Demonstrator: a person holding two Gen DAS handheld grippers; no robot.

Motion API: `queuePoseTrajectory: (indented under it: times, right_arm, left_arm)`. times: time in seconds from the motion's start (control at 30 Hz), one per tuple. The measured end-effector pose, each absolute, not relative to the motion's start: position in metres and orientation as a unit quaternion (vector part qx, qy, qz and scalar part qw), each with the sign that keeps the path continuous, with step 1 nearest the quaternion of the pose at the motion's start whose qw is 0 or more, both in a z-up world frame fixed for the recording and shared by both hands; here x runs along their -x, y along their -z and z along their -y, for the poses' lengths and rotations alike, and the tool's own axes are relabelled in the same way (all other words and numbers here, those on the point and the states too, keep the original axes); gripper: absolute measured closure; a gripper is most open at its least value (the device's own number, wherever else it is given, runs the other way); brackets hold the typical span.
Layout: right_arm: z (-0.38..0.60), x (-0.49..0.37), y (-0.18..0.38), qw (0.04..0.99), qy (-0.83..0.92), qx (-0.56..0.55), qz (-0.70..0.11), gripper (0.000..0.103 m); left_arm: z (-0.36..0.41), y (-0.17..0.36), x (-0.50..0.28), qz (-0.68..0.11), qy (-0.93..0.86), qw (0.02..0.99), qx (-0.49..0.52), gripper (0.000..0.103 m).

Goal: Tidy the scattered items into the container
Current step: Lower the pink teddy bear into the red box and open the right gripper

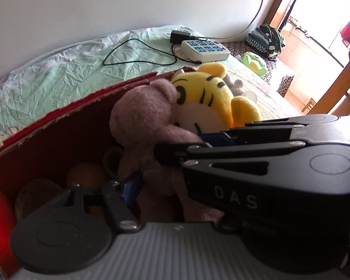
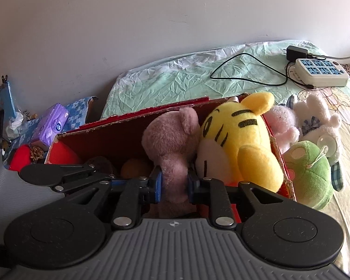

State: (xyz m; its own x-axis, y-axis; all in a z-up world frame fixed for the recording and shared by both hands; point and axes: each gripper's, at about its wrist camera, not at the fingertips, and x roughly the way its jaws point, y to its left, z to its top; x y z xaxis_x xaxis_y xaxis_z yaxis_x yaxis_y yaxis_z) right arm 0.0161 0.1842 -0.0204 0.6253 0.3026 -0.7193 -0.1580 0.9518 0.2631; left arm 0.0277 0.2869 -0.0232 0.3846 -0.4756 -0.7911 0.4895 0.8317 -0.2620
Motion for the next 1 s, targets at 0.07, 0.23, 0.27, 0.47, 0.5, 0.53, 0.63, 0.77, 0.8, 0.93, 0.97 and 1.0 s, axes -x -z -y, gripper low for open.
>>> queuePoseTrajectory:
  times: [0.07,0.23,0.27,0.47,0.5,0.53,0.63,0.77,0.8,0.93,0.97,1.0]
  right_arm:
    - [-0.182,-0.013,0.019,0.899,-0.127,-0.096,-0.408,0.077]
    - [-0.174,-0.006,0.005,0.915,-0.131,-0.098,-0.368,0.073]
    - [-0.173,-0.005,0.004,0.917,-0.132,-0.100,-0.364,0.073]
    - [-0.173,-0.009,0.011,0.913,-0.134,-0.101,-0.371,0.078]
    - [-0.173,-0.010,0.012,0.912,-0.132,-0.101,-0.374,0.080]
    - [-0.172,-0.010,0.014,0.911,-0.128,-0.102,-0.377,0.081]
    - [-0.169,-0.010,0.015,0.910,-0.128,-0.111,-0.378,0.081]
    - [-0.168,-0.008,0.012,0.913,-0.129,-0.110,-0.371,0.080]
    - [-0.167,-0.007,0.011,0.913,-0.130,-0.111,-0.370,0.080]
    - [-0.166,-0.006,0.009,0.916,-0.130,-0.108,-0.364,0.079]
    - [-0.166,-0.006,0.008,0.916,-0.132,-0.110,-0.362,0.079]
    - [-0.165,-0.005,0.007,0.917,-0.133,-0.110,-0.360,0.079]
  left_arm:
    - [-0.289,0.022,-0.026,-0.472,0.293,0.831,-0.003,0.038]
    - [-0.288,0.018,-0.020,-0.468,0.296,0.832,-0.003,0.036]
    - [-0.287,0.019,-0.021,-0.471,0.294,0.832,-0.004,0.036]
    - [-0.284,0.021,-0.018,-0.471,0.288,0.834,-0.019,0.036]
    - [-0.284,0.021,-0.017,-0.470,0.288,0.834,-0.018,0.036]
    - [-0.285,0.021,-0.016,-0.470,0.288,0.834,-0.016,0.036]
    - [-0.288,0.020,-0.015,-0.466,0.287,0.837,-0.008,0.032]
    - [-0.287,0.017,-0.015,-0.466,0.282,0.839,-0.008,0.029]
    - [-0.287,0.015,-0.013,-0.462,0.281,0.841,-0.009,0.029]
    - [-0.287,0.010,-0.012,-0.454,0.273,0.848,-0.014,0.026]
    - [-0.288,0.008,-0.011,-0.452,0.270,0.850,-0.013,0.025]
    - [-0.289,0.007,-0.011,-0.449,0.268,0.853,-0.012,0.025]
